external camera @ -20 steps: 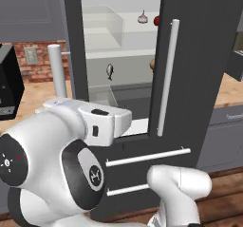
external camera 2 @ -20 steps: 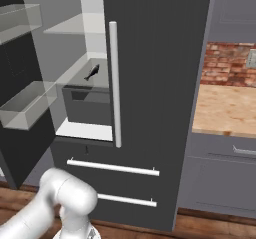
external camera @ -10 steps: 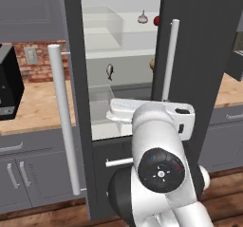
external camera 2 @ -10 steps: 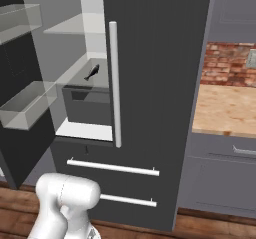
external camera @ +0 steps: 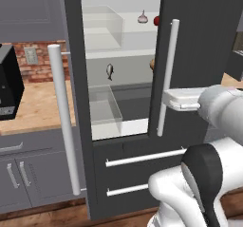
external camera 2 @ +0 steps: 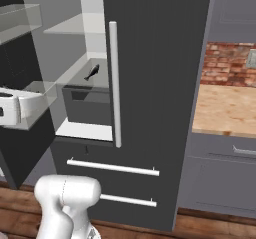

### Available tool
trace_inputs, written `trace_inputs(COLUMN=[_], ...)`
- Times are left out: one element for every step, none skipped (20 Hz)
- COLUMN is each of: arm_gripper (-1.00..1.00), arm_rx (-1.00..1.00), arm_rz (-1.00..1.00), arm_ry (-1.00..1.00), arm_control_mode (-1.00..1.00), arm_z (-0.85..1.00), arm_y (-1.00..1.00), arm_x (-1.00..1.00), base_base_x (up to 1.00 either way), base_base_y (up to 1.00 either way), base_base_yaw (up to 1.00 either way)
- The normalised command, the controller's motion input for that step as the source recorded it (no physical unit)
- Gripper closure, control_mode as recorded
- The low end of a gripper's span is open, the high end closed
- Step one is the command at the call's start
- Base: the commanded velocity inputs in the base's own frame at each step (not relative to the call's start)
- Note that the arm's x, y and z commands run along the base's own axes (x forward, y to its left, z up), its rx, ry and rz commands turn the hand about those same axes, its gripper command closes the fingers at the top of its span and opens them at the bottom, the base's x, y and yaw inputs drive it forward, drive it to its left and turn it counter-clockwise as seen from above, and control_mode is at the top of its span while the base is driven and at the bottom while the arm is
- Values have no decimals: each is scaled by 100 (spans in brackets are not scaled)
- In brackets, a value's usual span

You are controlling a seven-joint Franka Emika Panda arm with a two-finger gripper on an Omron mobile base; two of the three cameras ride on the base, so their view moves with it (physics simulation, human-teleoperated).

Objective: Gather the tomato and garlic from the fridge and place them on a tray on the dining counter. Then gather the fish and chicken drumstick from the fridge and place them on the other tray.

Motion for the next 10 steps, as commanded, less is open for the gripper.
trace_inputs(arm_gripper=[-100, -100, -100, -100, -100, -100, -100, -100, -100, -100], arm_rx=[1, 3, 1, 0, 0, 0, 0, 0, 0, 0], arm_rz=[21, 21, 23, 23, 19, 16, 10, 1, 0, -1], arm_ry=[0, -2, -5, -5, -6, -6, -5, -5, -7, -9], arm_control_mode=[-100, -100, -100, -100, -100, -100, -100, -100, -100, -100], arm_z=[0, -6, -23, -25, -26, -22, -19, -21, -22, -24], arm_y=[-100, -100, -100, -97, -84, -76, -58, -32, -43, -17], arm_x=[1, 0, 4, 2, 0, 0, 12, 12, 9, 26], base_base_x=[0, 0, 0, 0, 0, 0, 0, 0, 0, 0], base_base_y=[0, 0, 0, 0, 0, 0, 0, 0, 0, 0], base_base_yaw=[0, 0, 0, 0, 0, 0, 0, 0, 0, 0])
